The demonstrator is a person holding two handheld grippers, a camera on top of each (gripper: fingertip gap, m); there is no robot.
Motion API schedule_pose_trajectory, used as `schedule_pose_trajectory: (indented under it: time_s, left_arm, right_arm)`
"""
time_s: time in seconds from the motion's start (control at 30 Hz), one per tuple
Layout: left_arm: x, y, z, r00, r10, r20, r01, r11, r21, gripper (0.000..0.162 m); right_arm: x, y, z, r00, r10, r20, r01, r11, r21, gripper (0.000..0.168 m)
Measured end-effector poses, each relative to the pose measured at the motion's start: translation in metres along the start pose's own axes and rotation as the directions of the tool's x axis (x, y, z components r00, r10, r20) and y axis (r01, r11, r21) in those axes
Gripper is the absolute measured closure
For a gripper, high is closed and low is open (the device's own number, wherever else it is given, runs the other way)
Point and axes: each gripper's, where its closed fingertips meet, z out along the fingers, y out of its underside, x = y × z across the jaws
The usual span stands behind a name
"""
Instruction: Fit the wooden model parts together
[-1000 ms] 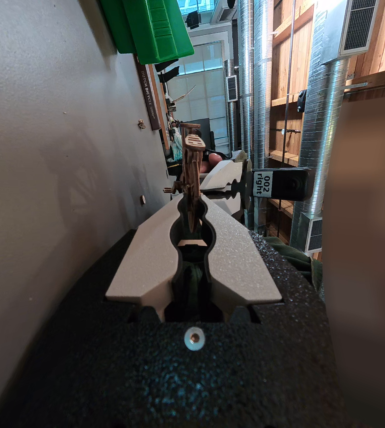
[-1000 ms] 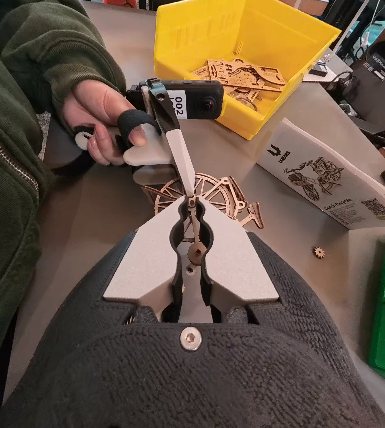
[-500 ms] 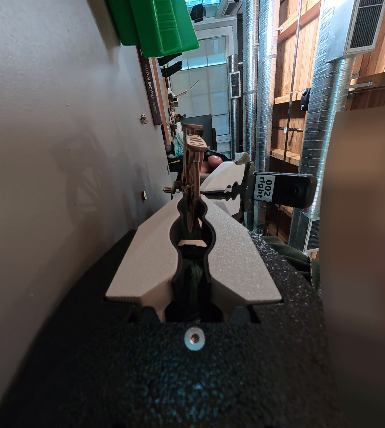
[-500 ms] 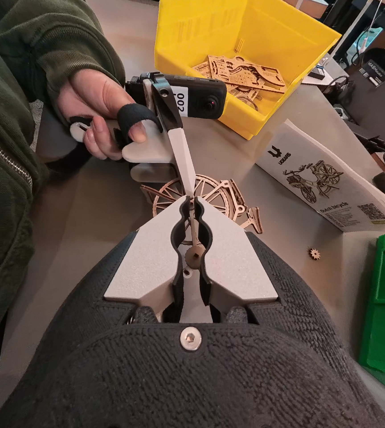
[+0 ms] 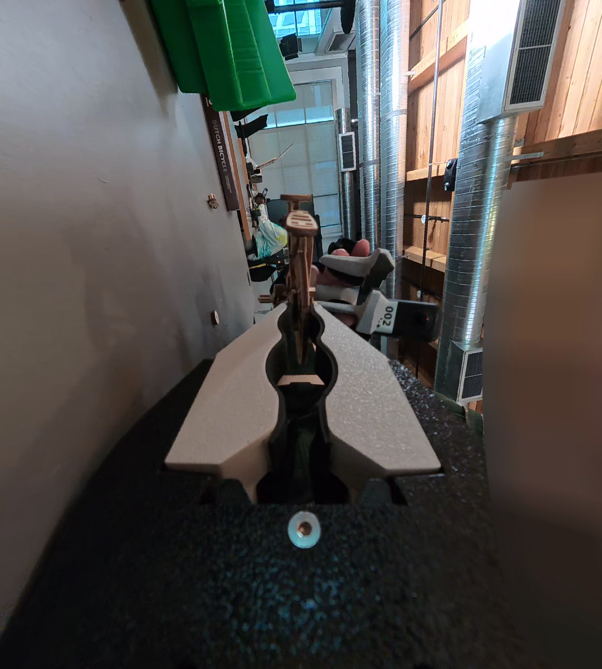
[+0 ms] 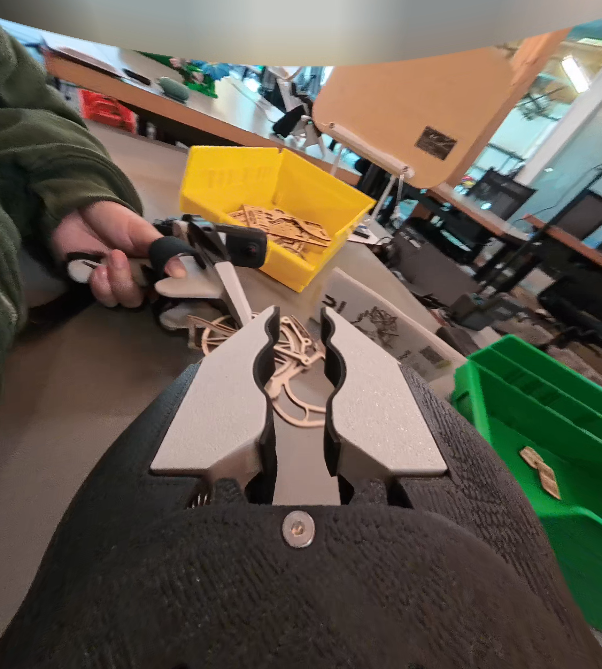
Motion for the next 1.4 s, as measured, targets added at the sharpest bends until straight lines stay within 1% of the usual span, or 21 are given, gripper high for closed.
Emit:
schedule_pose_trajectory:
  time_s: [0.03, 0.1, 0.17, 0.23, 0.3, 0.37, 0.43, 0.5, 0.63, 0.73, 0.83, 0.93, 1.0, 1.1, 1.17, 1.23, 1.3, 1.4]
  left_arm:
    - [0.000, -0.001, -0.001, 1.000, 0.001, -0.001, -0.001, 1.000, 0.010, 0.156]
    - [0.000, -0.006, -0.003, 1.000, 0.009, 0.006, -0.009, 0.999, 0.042, 0.156]
    - [-0.001, -0.012, -0.006, 1.000, 0.017, 0.013, -0.018, 0.996, 0.087, 0.156]
    - [-0.003, -0.015, -0.008, 0.999, 0.024, 0.030, -0.028, 0.994, 0.106, 0.156]
    - [-0.005, -0.015, -0.008, 0.998, 0.029, 0.048, -0.034, 0.993, 0.115, 0.156]
    - [-0.005, -0.016, -0.009, 0.998, 0.031, 0.056, -0.037, 0.992, 0.121, 0.156]
    - [-0.006, -0.016, -0.009, 0.998, 0.031, 0.060, -0.038, 0.992, 0.121, 0.156]
    - [-0.007, -0.016, -0.009, 0.997, 0.031, 0.065, -0.039, 0.992, 0.119, 0.156]
    - [-0.010, -0.014, -0.008, 0.996, 0.032, 0.087, -0.040, 0.994, 0.098, 0.156]
    - [-0.013, 0.000, -0.002, 0.993, 0.039, 0.109, -0.040, 0.999, 0.008, 0.156]
    - [-0.013, 0.018, 0.004, 0.994, 0.038, 0.105, -0.029, 0.996, -0.085, 0.156]
    - [-0.012, 0.024, 0.006, 0.995, 0.032, 0.094, -0.022, 0.994, -0.111, 0.156]
    - [-0.011, 0.023, 0.006, 0.996, 0.029, 0.090, -0.020, 0.994, -0.106, 0.156]
    - [-0.011, 0.022, 0.006, 0.996, 0.028, 0.088, -0.019, 0.995, -0.094, 0.156]
    - [-0.011, 0.022, 0.006, 0.996, 0.028, 0.088, -0.020, 0.996, -0.091, 0.156]
    - [-0.011, 0.021, 0.006, 0.996, 0.027, 0.086, -0.019, 0.996, -0.089, 0.156]
    - [-0.011, 0.021, 0.006, 0.996, 0.027, 0.085, -0.019, 0.996, -0.090, 0.156]
    - [-0.010, 0.021, 0.006, 0.996, 0.024, 0.082, -0.017, 0.996, -0.090, 0.156]
  right_arm:
    - [0.004, 0.002, -0.005, 0.999, -0.017, -0.040, 0.017, 1.000, 0.001, 0.147]
    - [0.009, 0.011, -0.017, 0.996, -0.036, -0.084, 0.033, 0.999, -0.036, 0.149]
    - [0.007, 0.035, -0.024, 0.999, 0.022, -0.044, -0.028, 0.989, -0.147, 0.152]
    - [-0.008, 0.068, -0.029, 0.980, 0.191, 0.049, -0.168, 0.939, -0.301, 0.149]
    - [-0.031, 0.092, -0.031, 0.929, 0.343, 0.140, -0.259, 0.872, -0.415, 0.147]
    - [-0.046, 0.107, -0.029, 0.913, 0.367, 0.178, -0.243, 0.841, -0.484, 0.145]
    - [-0.054, 0.116, -0.027, 0.918, 0.343, 0.202, -0.190, 0.823, -0.535, 0.147]
    - [-0.054, 0.114, -0.027, 0.917, 0.340, 0.208, -0.186, 0.827, -0.530, 0.152]
    - [-0.056, 0.115, -0.025, 0.913, 0.351, 0.206, -0.197, 0.824, -0.532, 0.154]
    - [-0.060, 0.114, -0.023, 0.911, 0.348, 0.222, -0.185, 0.826, -0.532, 0.157]
    - [-0.059, 0.115, -0.030, 0.911, 0.340, 0.234, -0.165, 0.820, -0.548, 0.160]
    - [-0.044, 0.119, -0.045, 0.925, 0.335, 0.182, -0.180, 0.806, -0.564, 0.160]
    - [-0.026, 0.117, -0.054, 0.939, 0.325, 0.116, -0.211, 0.808, -0.550, 0.160]
    - [0.000, 0.101, -0.057, 0.964, 0.264, 0.021, -0.221, 0.847, -0.484, 0.160]
    - [0.007, 0.078, -0.049, 0.978, 0.211, 0.004, -0.190, 0.890, -0.415, 0.160]
    - [0.001, 0.056, -0.035, 0.981, 0.193, 0.036, -0.166, 0.916, -0.365, 0.160]
    - [-0.015, 0.038, -0.018, 0.976, 0.192, 0.107, -0.148, 0.933, -0.329, 0.160]
    - [-0.039, 0.031, 0.002, 0.963, 0.173, 0.206, -0.098, 0.939, -0.331, 0.160]
